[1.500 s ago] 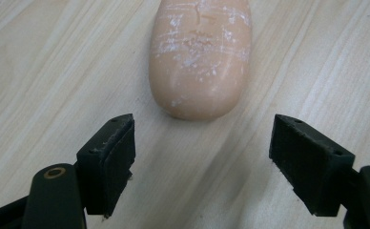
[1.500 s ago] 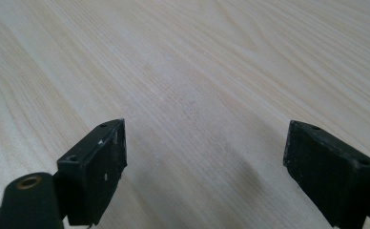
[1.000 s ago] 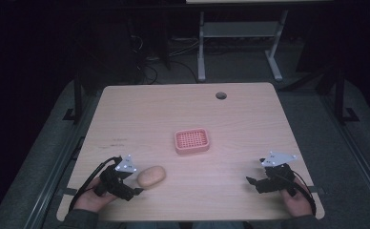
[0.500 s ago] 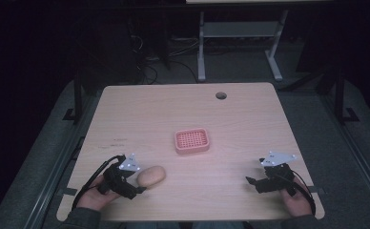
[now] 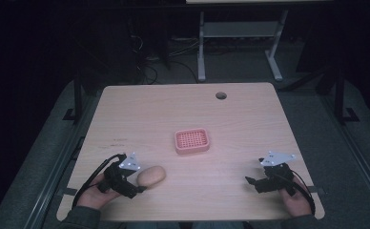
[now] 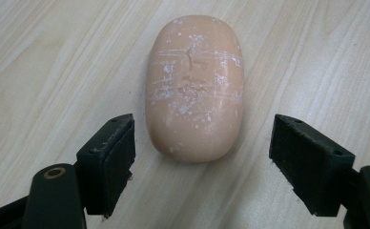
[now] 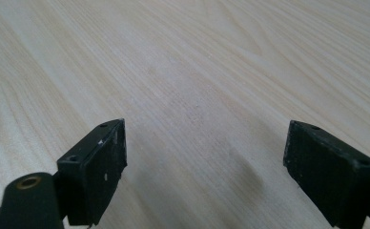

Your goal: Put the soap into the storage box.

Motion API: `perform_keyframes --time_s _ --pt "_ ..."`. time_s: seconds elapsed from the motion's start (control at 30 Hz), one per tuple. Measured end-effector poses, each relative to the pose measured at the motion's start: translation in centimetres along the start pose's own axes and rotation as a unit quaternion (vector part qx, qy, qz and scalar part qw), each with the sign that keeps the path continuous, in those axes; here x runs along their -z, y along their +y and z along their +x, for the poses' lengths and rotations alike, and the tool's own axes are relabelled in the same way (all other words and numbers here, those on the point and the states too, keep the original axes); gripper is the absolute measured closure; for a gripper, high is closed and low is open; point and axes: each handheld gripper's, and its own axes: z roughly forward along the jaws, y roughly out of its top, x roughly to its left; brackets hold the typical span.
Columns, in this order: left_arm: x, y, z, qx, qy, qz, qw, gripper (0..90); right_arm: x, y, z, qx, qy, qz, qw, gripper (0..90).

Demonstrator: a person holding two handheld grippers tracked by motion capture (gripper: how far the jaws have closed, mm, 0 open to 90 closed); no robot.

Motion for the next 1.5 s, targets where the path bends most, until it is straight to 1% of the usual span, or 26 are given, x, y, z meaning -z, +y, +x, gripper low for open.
perform_keyframes --time_s 0.07,0.1,0.13,0.33,0.37,0.47,0.6,0.93,1.1,1.17,1.23,1.3,1.37,1.43,1.47,1.5 --pt "-0.1 0.1 0.0 0.005 -0.001 -0.002 1.0000 23.7 0.0 0.0 0.0 0.000 0.000 0.000 1.0000 14.1" --pt "-0.1 0.1 0.1 0.001 -0.002 0.001 1.0000 23.7 0.0 0.0 0.0 0.001 0.000 0.001 1.0000 14.1" --pt "-0.2 0.1 0.1 0.005 -0.004 0.001 1.0000 23.7 0.0 0.0 0.0 0.001 0.000 0.000 1.0000 14.1" --pt "-0.6 0.6 0.4 -0.002 -0.006 0.004 1.0000 23.7 0.0 0.0 0.0 0.001 0.003 0.002 1.0000 14.1" --pt "-0.7 0.7 0.3 0.002 -0.008 0.004 1.0000 23.7 0.0 0.0 0.0 0.000 0.002 0.001 1.0000 14.1" --pt "-1.0 0.9 0.4 0.002 -0.009 0.007 0.9999 23.7 0.0 0.0 0.0 0.001 0.003 0.000 1.0000 14.2" --pt "-1.3 1.2 0.6 -0.002 -0.011 0.014 0.9998 23.7 -0.1 0.0 0.0 0.000 0.003 0.000 1.0000 14.1" --pt "-2.1 1.9 0.9 -0.009 -0.017 0.020 0.9996 23.8 -0.1 0.1 0.1 0.002 0.003 0.002 1.0000 14.1" --pt "-2.5 2.3 1.0 -0.005 -0.029 0.026 0.9992 24.2 -0.1 0.1 0.0 0.002 0.003 0.001 1.0000 14.2" --pt "-2.6 2.4 1.0 -0.005 -0.028 0.028 0.9992 24.7 -0.1 0.1 0.0 0.002 0.003 0.002 1.0000 14.1" --pt "-2.7 2.6 1.1 -0.010 -0.027 0.030 0.9991 24.7 -0.2 0.1 0.0 0.003 0.003 0.002 1.0000 14.2" --pt "-2.8 2.7 1.1 -0.008 -0.027 0.028 0.9992 25.1 -0.2 0.1 0.1 0.003 0.004 0.001 1.0000 14.1" --pt "-2.9 2.7 1.1 -0.010 -0.028 0.034 0.9990 25.2 -0.2 0.1 0.0 0.003 0.004 0.002 1.0000 14.1" --pt "-3.1 2.8 1.1 -0.007 -0.030 0.036 0.9989 25.2 -0.2 0.1 0.0 0.003 0.004 0.003 1.0000 14.1" --pt "-3.3 2.8 1.1 -0.010 -0.030 0.040 0.9987 25.3 -0.2 0.1 0.0 0.003 0.004 0.002 1.0000 14.2" --pt "-3.4 2.8 1.0 -0.005 -0.029 0.039 0.9988 25.2 -0.2 0.1 0.0 0.003 0.004 0.002 1.0000 14.2"
